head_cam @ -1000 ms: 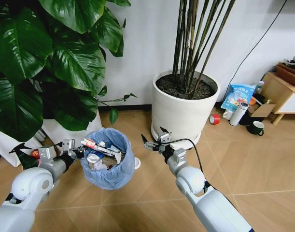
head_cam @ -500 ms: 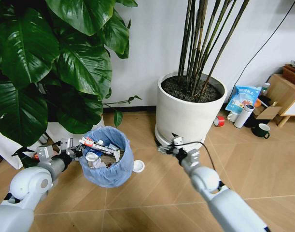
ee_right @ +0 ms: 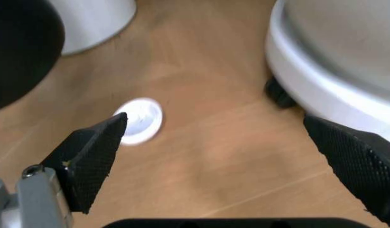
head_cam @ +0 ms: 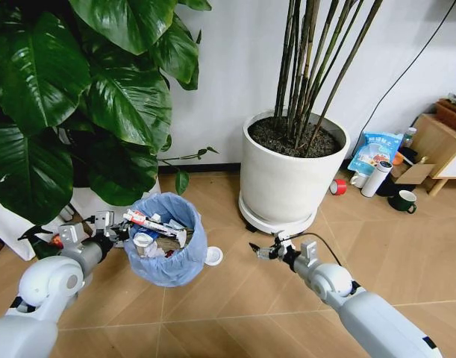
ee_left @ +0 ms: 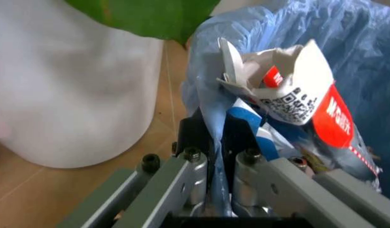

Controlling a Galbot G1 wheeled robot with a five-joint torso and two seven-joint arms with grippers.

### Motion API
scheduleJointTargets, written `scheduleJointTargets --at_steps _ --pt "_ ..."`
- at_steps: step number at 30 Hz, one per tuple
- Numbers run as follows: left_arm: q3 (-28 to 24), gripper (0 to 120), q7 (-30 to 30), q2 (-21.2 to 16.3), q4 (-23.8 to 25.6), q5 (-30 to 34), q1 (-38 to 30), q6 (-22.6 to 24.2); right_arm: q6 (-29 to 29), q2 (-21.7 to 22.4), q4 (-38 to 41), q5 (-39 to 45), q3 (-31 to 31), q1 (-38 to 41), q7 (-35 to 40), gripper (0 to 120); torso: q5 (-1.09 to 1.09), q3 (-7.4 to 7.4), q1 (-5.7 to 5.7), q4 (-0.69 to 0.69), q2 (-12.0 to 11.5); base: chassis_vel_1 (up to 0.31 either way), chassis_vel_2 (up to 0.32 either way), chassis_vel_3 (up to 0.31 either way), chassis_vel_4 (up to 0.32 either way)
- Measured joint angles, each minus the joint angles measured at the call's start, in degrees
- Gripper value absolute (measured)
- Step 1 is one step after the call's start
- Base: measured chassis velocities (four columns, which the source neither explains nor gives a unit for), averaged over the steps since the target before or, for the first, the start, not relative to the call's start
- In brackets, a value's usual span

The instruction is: Pick up the trash bin and place the garbage on the floor into it.

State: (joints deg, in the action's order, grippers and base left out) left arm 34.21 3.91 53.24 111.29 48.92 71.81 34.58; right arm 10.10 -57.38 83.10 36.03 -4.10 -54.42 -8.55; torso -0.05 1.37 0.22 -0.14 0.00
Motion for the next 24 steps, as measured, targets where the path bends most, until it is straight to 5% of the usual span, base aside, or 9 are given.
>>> scheduleJointTargets --at_steps 11,24 --pt "-0.32 0 0.05 -1.0 0.78 0.35 -0.41 0.13 0.45 -11.65 -11.71 -0.29 -7.09 6.59 4.01 100 -0.01 0.0 -0.01 0.02 0.0 0.0 0.0 0.0 0.0" --pt "-1.12 0 0.08 -0.32 0.93 0.12 -0.41 0.15 0.86 -17.06 -21.35 -1.53 -8.11 10.23 4.71 100 0.0 0.0 0.0 0.0 0.0 0.0 0.0 0.0 0.0"
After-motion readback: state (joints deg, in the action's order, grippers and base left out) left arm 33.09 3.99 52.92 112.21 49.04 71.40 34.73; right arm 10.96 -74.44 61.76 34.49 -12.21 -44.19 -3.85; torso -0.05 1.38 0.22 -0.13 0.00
